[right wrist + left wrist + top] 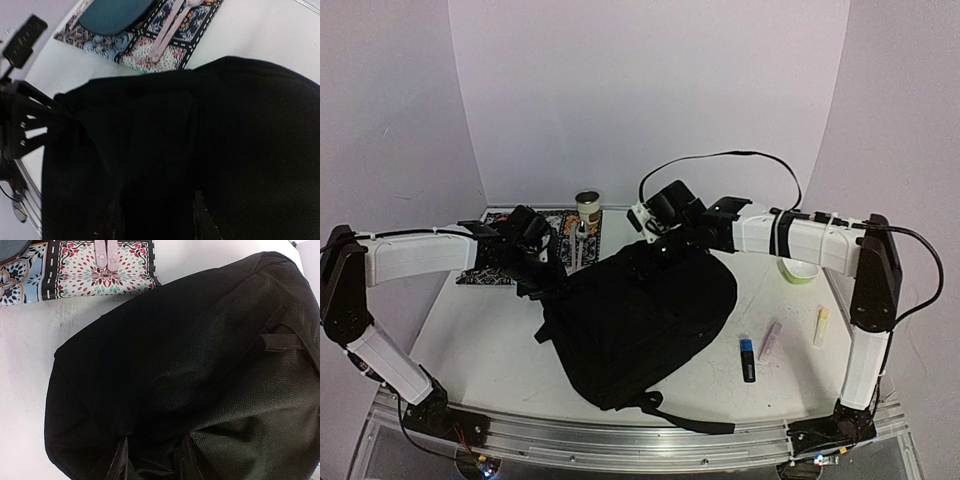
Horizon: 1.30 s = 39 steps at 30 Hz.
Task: Pack the student bag
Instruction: Move the card case to the center of the board, then hold the upper front pocket of the student bag.
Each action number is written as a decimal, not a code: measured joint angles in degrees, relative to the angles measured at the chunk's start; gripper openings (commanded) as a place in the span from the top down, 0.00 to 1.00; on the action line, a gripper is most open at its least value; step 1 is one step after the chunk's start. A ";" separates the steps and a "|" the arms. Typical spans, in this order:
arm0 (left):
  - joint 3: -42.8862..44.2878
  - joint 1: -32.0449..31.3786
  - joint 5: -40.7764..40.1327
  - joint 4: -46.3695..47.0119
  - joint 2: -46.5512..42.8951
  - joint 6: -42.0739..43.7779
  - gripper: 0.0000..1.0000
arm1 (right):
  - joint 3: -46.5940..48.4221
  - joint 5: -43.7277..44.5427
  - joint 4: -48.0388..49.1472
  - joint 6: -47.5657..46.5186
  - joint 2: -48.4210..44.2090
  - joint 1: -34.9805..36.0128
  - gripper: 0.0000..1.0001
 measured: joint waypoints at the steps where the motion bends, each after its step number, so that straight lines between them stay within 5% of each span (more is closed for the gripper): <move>1: -0.12 0.00 0.00 0.04 -0.11 0.01 0.65 | -0.21 0.24 -0.41 -0.11 0.54 0.26 0.60; 16: 6.98 -0.26 1.56 -0.40 -0.44 4.57 0.37 | -6.93 5.86 -0.57 -0.72 -2.23 2.00 0.62; 27: 20.12 0.02 7.36 1.29 11.07 14.31 0.41 | -3.44 5.15 -2.54 -1.17 -2.23 1.90 0.55; 39: 20.62 0.02 8.72 0.97 14.56 15.59 0.46 | -0.53 -4.62 0.22 2.67 -1.63 -4.04 0.47</move>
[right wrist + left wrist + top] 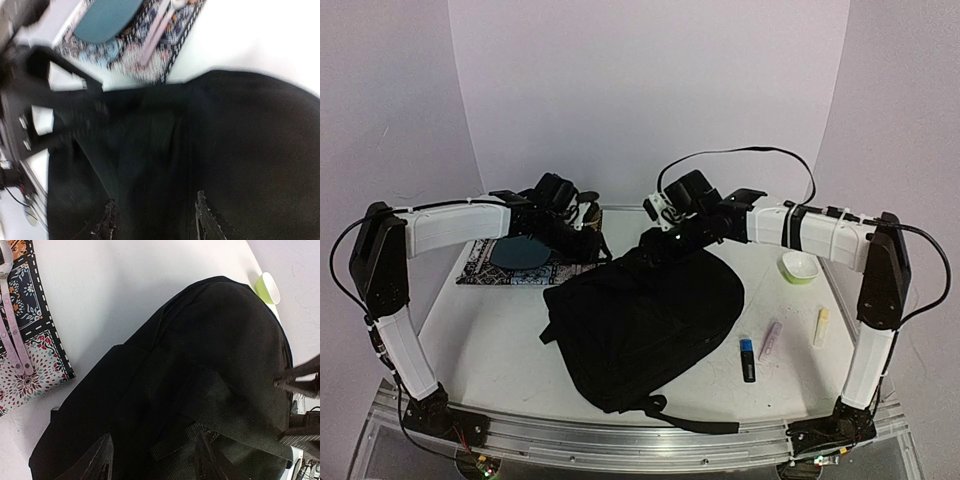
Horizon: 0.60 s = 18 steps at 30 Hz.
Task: Pack the student bag
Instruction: Hold the upper front pocket of the student bag.
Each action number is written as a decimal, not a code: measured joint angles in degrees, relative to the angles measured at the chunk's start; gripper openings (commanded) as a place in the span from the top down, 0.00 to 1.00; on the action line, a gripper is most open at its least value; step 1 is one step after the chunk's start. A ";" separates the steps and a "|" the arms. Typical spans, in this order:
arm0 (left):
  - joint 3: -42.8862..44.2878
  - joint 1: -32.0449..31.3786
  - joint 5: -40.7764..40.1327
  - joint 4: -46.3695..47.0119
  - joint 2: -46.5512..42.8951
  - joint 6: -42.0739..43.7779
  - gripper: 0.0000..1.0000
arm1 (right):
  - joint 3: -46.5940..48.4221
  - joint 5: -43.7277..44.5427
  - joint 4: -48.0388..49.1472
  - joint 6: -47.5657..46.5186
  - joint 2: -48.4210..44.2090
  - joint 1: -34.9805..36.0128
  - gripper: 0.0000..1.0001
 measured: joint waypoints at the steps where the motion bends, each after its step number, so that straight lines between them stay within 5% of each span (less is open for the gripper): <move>1: 0.01 0.00 0.35 -0.02 0.01 0.01 0.48 | 0.78 -0.62 0.48 0.42 0.44 -0.39 0.47; 18: 0.33 0.00 5.51 -0.06 2.22 -0.48 0.65 | 7.39 -6.31 4.41 7.23 11.42 -1.92 0.52</move>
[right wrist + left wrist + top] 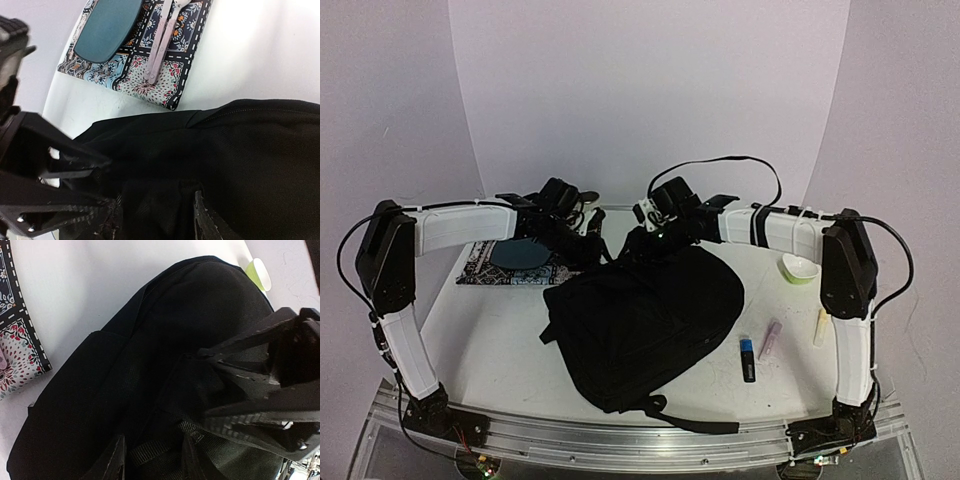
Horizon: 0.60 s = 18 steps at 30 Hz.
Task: Pack the student bag
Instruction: Hold the upper front pocket of the student bag.
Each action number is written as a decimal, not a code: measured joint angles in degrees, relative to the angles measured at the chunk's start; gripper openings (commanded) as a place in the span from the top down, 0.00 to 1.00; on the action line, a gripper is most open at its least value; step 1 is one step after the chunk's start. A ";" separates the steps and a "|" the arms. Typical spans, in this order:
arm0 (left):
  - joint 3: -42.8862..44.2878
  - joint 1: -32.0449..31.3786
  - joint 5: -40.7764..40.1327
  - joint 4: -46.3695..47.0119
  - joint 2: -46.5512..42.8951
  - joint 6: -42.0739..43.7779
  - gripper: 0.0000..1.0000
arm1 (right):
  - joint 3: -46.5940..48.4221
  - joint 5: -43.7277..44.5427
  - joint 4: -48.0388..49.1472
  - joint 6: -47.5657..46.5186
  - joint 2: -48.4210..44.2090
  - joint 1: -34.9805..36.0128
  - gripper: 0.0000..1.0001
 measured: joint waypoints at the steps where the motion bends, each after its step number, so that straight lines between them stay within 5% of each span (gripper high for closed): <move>1: 0.00 0.00 0.16 0.00 0.01 -0.03 0.67 | 0.02 -0.17 0.22 0.20 0.34 -0.09 0.52; 18: 0.00 0.33 2.22 0.74 0.03 -2.99 0.77 | 0.04 -4.19 2.85 3.37 1.55 -1.28 0.54</move>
